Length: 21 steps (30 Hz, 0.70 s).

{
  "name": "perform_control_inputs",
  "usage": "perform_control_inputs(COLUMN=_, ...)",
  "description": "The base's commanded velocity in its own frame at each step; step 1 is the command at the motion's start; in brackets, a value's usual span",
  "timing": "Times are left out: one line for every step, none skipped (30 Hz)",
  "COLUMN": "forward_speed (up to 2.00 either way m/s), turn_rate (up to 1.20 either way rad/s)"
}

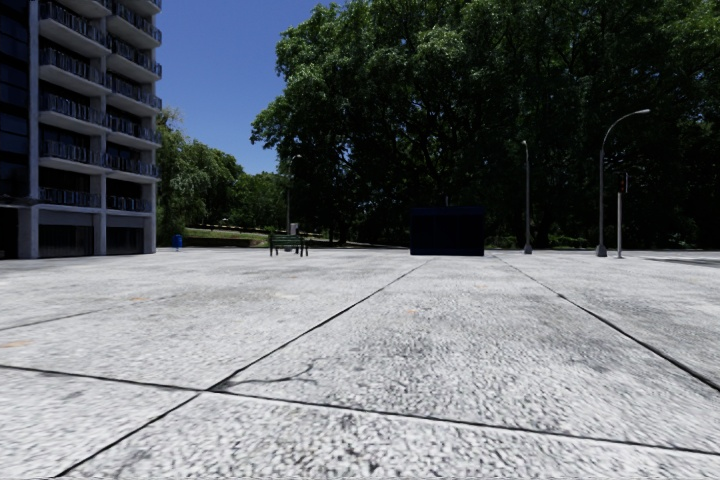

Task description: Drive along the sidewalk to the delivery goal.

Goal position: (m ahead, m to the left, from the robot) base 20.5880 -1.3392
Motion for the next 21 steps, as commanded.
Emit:
perform_control_inputs(forward_speed=2.0, turn_rate=0.0)
perform_control_inputs(forward_speed=2.0, turn_rate=0.0)
perform_control_inputs(forward_speed=2.0, turn_rate=0.0)
perform_control_inputs(forward_speed=2.0, turn_rate=0.0)
perform_control_inputs(forward_speed=2.0, turn_rate=0.0)
perform_control_inputs(forward_speed=2.0, turn_rate=0.0)
perform_control_inputs(forward_speed=2.0, turn_rate=0.0)
perform_control_inputs(forward_speed=2.0, turn_rate=0.0)
perform_control_inputs(forward_speed=2.0, turn_rate=0.0)
perform_control_inputs(forward_speed=2.0, turn_rate=0.0)
perform_control_inputs(forward_speed=2.0, turn_rate=0.0)
perform_control_inputs(forward_speed=2.0, turn_rate=0.0)
perform_control_inputs(forward_speed=2.0, turn_rate=0.0)
perform_control_inputs(forward_speed=2.0, turn_rate=0.0)
perform_control_inputs(forward_speed=2.0, turn_rate=0.0)
perform_control_inputs(forward_speed=2.0, turn_rate=0.0)
perform_control_inputs(forward_speed=2.0, turn_rate=0.0)
perform_control_inputs(forward_speed=2.0, turn_rate=0.0)
perform_control_inputs(forward_speed=2.0, turn_rate=0.0)
perform_control_inputs(forward_speed=2.0, turn_rate=0.0)
perform_control_inputs(forward_speed=2.0, turn_rate=0.0)
